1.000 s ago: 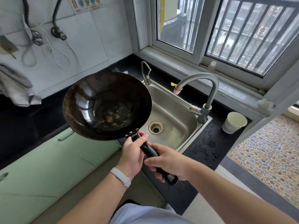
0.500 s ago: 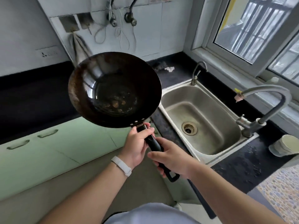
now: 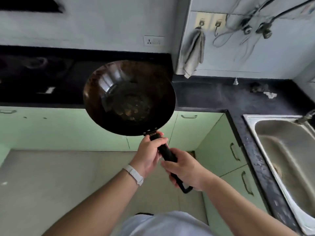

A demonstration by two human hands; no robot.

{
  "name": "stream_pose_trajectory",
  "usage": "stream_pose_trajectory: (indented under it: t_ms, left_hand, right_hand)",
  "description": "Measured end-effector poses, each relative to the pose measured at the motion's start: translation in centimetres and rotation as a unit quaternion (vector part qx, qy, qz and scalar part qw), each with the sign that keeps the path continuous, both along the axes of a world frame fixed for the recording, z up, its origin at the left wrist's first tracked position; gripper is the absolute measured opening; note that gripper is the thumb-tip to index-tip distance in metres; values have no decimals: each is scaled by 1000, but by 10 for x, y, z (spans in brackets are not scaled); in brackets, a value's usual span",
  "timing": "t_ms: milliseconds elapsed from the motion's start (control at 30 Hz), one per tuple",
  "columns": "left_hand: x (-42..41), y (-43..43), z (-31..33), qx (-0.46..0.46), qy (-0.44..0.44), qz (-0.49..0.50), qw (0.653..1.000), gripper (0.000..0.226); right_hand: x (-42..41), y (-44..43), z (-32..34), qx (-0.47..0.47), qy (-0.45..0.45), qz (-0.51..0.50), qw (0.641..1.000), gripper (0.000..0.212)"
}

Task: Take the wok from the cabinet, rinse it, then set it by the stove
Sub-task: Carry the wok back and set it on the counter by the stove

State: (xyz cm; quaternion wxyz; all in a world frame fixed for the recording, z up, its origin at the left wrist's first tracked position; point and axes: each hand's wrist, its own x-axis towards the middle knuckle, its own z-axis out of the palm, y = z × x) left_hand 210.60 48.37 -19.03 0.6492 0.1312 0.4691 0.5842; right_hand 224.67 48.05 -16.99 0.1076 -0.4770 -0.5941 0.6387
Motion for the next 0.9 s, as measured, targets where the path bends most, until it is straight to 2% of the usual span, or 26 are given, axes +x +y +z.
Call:
stream_pose_trajectory:
  t_ms: [467,567,700,900]
  left_hand:
    - [-163,-25,4,7,39,195,980,17]
    - [-188,-16,3,-8,42,236,971,17]
    - [-216,5,1,-27,48,284,957,17]
    - [-256,49,8,-48,43,356,932,15]
  right_hand:
    - [-170,36,8,28,-9,215,976,24]
    - [-199,54,4,14,1,250,968,22]
    - [-235,86,-2,-2,10,294,956,9]
    - [-288,148,6,-15,15,370,929,10]
